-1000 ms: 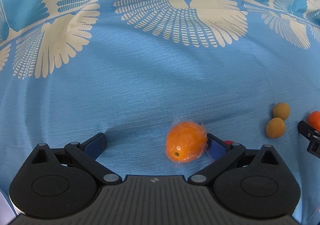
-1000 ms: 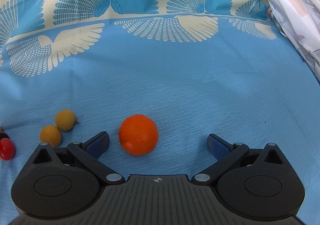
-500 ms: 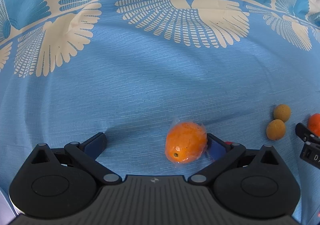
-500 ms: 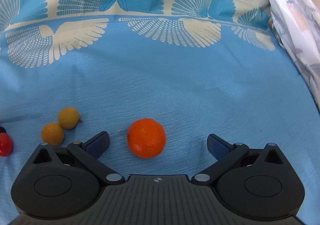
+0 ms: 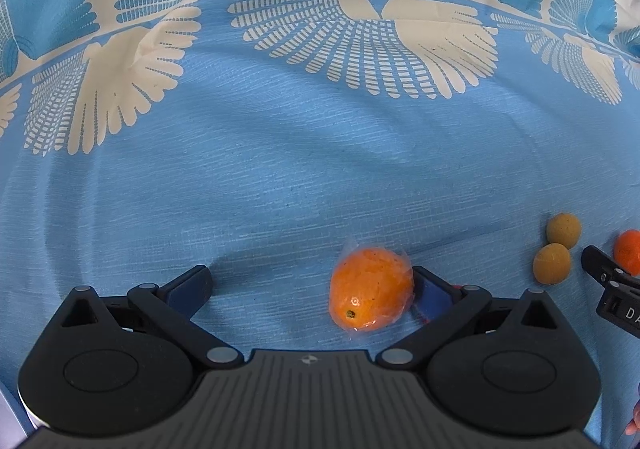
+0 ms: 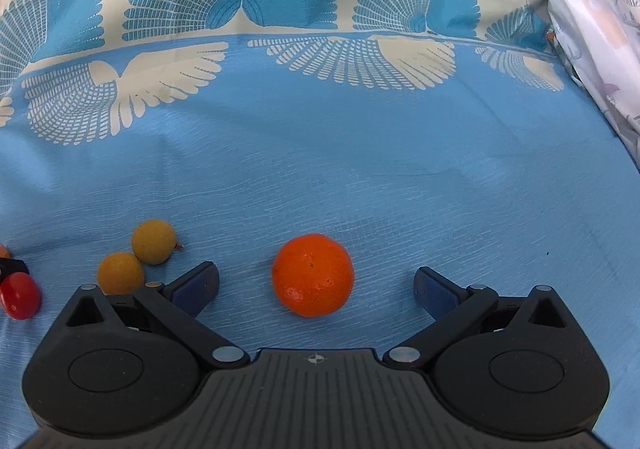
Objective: Organize fruits
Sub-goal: 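Grasp an orange with the left tool while the right tool grasps another orange, then carry both oranges to the blue plate and open both tools, then lift both tools away from the plate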
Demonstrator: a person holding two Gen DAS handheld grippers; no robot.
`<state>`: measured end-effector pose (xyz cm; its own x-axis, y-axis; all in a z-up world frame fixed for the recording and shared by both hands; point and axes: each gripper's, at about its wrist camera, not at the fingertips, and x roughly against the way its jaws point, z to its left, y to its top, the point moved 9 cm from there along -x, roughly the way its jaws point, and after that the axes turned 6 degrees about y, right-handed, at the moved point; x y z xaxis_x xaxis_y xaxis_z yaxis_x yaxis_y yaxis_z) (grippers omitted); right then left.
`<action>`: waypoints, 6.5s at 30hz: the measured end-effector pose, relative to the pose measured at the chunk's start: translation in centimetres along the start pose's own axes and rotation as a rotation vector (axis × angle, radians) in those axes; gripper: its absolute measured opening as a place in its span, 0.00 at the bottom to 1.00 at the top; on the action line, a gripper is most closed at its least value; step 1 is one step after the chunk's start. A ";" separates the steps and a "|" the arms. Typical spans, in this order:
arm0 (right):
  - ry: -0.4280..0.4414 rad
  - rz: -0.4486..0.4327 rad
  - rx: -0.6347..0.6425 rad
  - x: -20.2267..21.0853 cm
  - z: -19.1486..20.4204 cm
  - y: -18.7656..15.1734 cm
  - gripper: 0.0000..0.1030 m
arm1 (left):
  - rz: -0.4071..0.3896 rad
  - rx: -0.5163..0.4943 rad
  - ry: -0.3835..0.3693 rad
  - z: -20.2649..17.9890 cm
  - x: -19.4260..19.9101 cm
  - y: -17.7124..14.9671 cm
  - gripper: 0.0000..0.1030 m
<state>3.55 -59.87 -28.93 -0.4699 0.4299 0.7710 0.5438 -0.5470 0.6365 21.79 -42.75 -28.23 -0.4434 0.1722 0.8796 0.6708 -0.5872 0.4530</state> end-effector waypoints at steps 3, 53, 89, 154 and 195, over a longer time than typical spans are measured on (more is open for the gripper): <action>0.002 -0.003 0.000 0.0 0.0 0.0 0.99 | 0.003 -0.004 -0.001 0.0 0.0 0.1 1.00; 0.645 -0.071 0.358 46.9 24.8 -18.2 0.36 | -0.109 0.276 0.125 24.5 38.3 -32.1 0.40; 0.629 -0.002 0.451 45.7 27.1 -19.3 0.36 | -0.058 0.293 0.089 25.5 35.6 -32.1 0.40; 0.594 0.095 0.457 34.4 35.1 -15.8 0.96 | 0.018 0.307 0.211 30.4 26.8 -29.0 1.00; 0.561 -0.257 0.516 48.6 28.2 -17.5 0.99 | -0.232 0.310 0.263 26.9 39.1 -32.7 1.00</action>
<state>-9.16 -9.13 -1.95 -0.8285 -0.0030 0.5599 0.5599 -0.0200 0.8283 -1.47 4.48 -4.71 -0.7113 0.0414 0.7016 0.6643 -0.2863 0.6904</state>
